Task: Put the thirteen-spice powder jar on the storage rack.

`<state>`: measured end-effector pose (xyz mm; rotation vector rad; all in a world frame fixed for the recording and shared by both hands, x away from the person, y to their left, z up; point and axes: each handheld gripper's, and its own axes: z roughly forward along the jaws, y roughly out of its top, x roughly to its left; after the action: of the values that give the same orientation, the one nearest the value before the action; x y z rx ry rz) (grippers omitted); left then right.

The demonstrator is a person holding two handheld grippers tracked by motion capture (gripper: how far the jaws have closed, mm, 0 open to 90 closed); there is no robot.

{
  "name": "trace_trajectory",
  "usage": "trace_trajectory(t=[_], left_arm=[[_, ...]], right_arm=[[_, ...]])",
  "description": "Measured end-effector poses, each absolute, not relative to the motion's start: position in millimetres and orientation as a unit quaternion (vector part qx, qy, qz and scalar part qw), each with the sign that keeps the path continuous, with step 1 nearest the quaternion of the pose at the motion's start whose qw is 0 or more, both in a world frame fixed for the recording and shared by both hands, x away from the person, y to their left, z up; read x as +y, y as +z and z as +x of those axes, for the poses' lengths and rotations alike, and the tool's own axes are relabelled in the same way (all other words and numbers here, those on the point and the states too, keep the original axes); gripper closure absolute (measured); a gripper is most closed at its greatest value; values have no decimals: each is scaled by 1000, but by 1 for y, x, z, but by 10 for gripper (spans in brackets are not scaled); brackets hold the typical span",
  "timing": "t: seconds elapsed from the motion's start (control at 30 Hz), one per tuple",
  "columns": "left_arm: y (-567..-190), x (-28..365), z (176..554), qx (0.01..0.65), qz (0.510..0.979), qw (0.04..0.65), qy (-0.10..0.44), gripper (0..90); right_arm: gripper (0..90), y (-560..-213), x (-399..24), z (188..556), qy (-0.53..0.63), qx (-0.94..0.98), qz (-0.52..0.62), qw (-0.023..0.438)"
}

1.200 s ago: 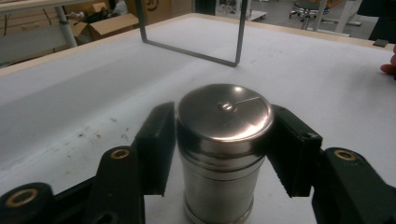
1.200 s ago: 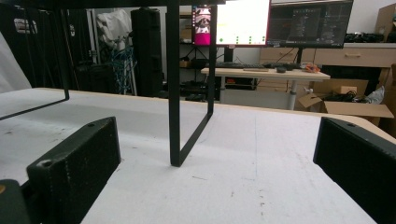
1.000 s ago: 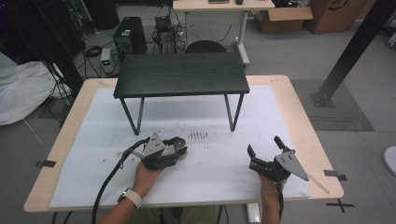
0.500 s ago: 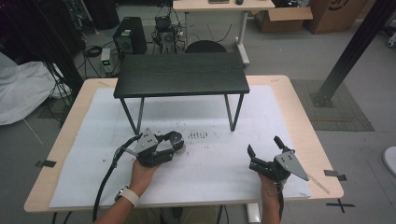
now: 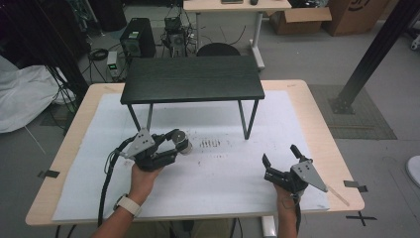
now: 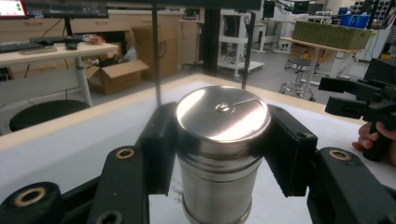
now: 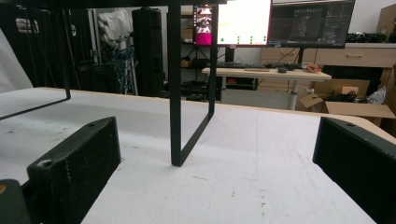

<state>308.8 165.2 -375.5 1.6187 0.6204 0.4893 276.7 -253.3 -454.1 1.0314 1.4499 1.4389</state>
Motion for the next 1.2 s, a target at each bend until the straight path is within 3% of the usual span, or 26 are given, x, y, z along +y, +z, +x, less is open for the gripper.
trace_trajectory(t=[1.2], left_arm=[[-266, 170, 334, 228, 659, 691, 191, 493]], right_arm=[[8, -454, -253, 277, 573, 578, 410, 412]])
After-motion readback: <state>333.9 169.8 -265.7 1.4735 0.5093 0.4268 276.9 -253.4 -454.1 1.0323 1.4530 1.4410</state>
